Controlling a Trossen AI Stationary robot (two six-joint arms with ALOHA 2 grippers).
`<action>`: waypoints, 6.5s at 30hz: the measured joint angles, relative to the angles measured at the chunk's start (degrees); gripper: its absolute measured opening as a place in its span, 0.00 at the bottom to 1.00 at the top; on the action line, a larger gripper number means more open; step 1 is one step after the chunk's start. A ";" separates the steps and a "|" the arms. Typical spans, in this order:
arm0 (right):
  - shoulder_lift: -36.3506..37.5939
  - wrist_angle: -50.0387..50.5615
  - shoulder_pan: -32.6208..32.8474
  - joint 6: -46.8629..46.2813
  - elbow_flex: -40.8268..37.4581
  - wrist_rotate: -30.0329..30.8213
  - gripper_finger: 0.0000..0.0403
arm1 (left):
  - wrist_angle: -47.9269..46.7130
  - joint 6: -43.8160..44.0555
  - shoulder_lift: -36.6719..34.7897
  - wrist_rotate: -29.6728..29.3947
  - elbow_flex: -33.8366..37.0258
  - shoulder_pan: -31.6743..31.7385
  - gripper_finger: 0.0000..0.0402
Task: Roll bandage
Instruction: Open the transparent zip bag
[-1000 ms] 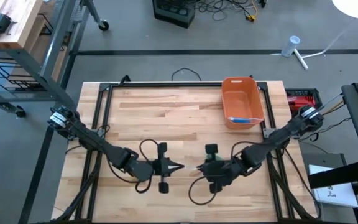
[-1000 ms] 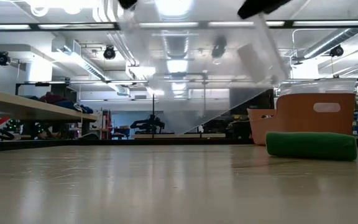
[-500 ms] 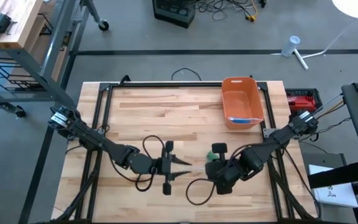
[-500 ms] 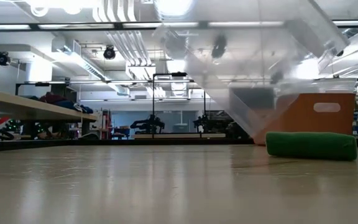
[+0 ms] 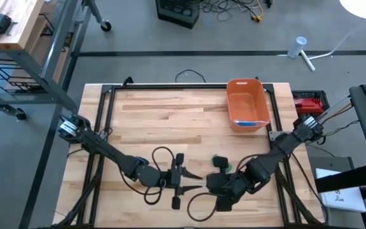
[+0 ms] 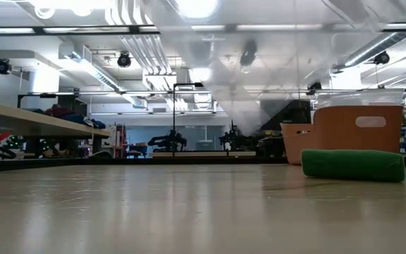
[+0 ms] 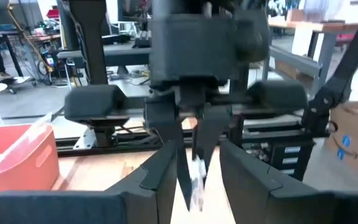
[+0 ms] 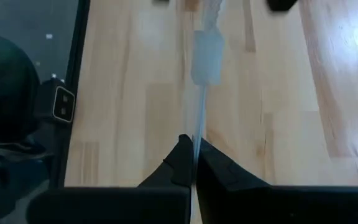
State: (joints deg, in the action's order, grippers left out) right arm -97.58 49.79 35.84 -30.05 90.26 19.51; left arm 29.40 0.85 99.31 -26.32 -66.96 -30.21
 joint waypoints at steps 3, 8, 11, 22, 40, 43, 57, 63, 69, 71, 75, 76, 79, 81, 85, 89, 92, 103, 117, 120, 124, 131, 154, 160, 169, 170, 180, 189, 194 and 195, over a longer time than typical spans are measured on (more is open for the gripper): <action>-0.15 -1.44 0.50 0.07 0.00 0.01 0.00 | 0.40 2.47 -0.04 -0.16 0.50 -0.16 0.26; -0.17 -2.50 0.85 0.12 0.00 0.00 0.00 | 0.33 4.22 -0.02 -0.14 0.73 -0.77 0.22; -0.16 -2.60 0.83 0.24 0.00 0.02 0.00 | 0.31 4.41 -0.02 -0.12 0.73 -0.99 0.19; -0.15 -2.80 0.78 0.75 0.00 0.02 0.00 | 0.63 4.19 0.11 -0.12 0.73 -0.90 0.04; -0.17 -3.43 0.76 1.58 -0.04 -0.01 0.00 | 1.54 2.88 1.93 -0.10 0.35 -0.82 0.04; -0.17 -3.42 0.74 1.58 -0.04 0.02 0.00 | 1.47 2.88 1.42 0.03 0.35 -0.82 0.03; 0.08 -2.58 0.50 1.52 -0.04 1.64 0.00 | 1.50 2.88 0.95 1.85 0.35 -0.93 0.05; 0.31 -2.56 0.32 1.15 -0.04 1.68 0.00 | 3.63 1.77 0.92 1.85 0.35 -0.93 0.07; 0.33 -2.52 0.24 1.15 -0.04 1.63 0.00 | 2.64 1.01 0.90 1.83 0.35 -0.77 0.08; 0.33 -2.42 0.24 1.15 -0.04 1.60 0.00 | 2.59 1.22 0.90 1.83 0.35 -0.73 0.07; 0.35 -2.48 0.24 1.12 -0.04 1.57 0.00 | 2.66 1.37 0.90 1.83 0.35 -0.73 0.05; 0.35 -2.48 0.24 1.12 -0.04 1.55 0.00 | 2.65 1.37 0.91 1.83 0.35 -0.73 0.05; 0.37 -2.41 0.24 1.12 -0.04 1.53 0.00 | 3.00 1.54 1.54 1.80 0.35 -0.64 0.06; 0.37 -2.19 0.24 1.13 -0.04 1.49 0.00 | 3.22 1.61 2.20 1.82 0.35 -0.51 0.06; 0.37 -2.30 0.24 1.15 -0.04 1.50 0.00 | 4.08 1.63 2.92 1.81 0.35 -0.34 0.07; 0.37 -2.42 0.24 1.20 -0.04 1.50 0.00 | 4.43 1.22 2.93 1.80 0.35 -0.36 0.06; 0.37 -2.63 0.24 1.24 -0.04 1.53 0.00 | 5.08 1.02 2.91 1.76 0.35 -0.34 0.05; 0.37 -2.23 0.24 1.25 -0.04 1.49 0.00 | 4.09 1.11 3.37 1.96 0.35 -0.23 0.01; 0.42 -2.72 0.13 1.54 -0.02 1.56 0.00 | 5.90 1.62 5.84 1.30 0.38 0.14 0.20; 0.42 -2.70 0.13 1.54 -0.02 1.57 0.00 | 6.85 0.44 6.23 1.44 0.06 0.10 0.22; 0.42 -2.54 0.17 1.54 -0.02 1.50 0.00 | 5.95 -0.55 4.95 1.81 -0.13 -0.37 0.22; 1.61 1.22 1.52 0.46 -0.02 1.46 0.00 | -1.98 -2.08 -1.34 1.59 -0.08 -2.21 0.20; 1.14 0.22 0.87 1.10 0.00 2.15 0.00 | 4.58 -2.86 2.10 1.22 -0.04 0.81 0.19; 1.12 -0.64 0.87 1.10 0.00 2.16 0.00 | 4.67 -2.75 2.10 1.24 -0.08 1.08 0.09; 1.94 -1.01 1.22 3.47 -0.02 2.49 0.02 | 4.62 -3.09 1.89 1.28 -0.04 1.03 0.01; 2.55 -0.86 1.67 3.73 -0.05 3.48 0.03 | 4.55 -3.24 1.61 1.26 -0.04 0.99 0.01; 8.56 -2.96 8.42 4.12 -1.96 24.59 0.23 | 3.28 -4.75 -2.61 -1.23 0.03 0.58 0.00; 5.53 -21.59 10.17 11.67 -6.32 38.51 0.36 | 3.03 -4.67 -2.99 -1.20 0.03 0.17 0.00; 5.52 -27.94 9.90 17.29 -6.32 38.56 0.36 | 3.74 -5.16 -3.15 0.89 0.03 -0.08 0.00; 5.71 -28.40 9.76 17.68 -6.32 38.53 0.35 | 4.35 -5.40 -3.15 1.31 0.03 -0.08 0.00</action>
State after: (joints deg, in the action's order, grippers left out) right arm -91.87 21.39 45.60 -12.38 83.94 58.04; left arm 33.76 -4.55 96.16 -25.01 -66.94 -30.28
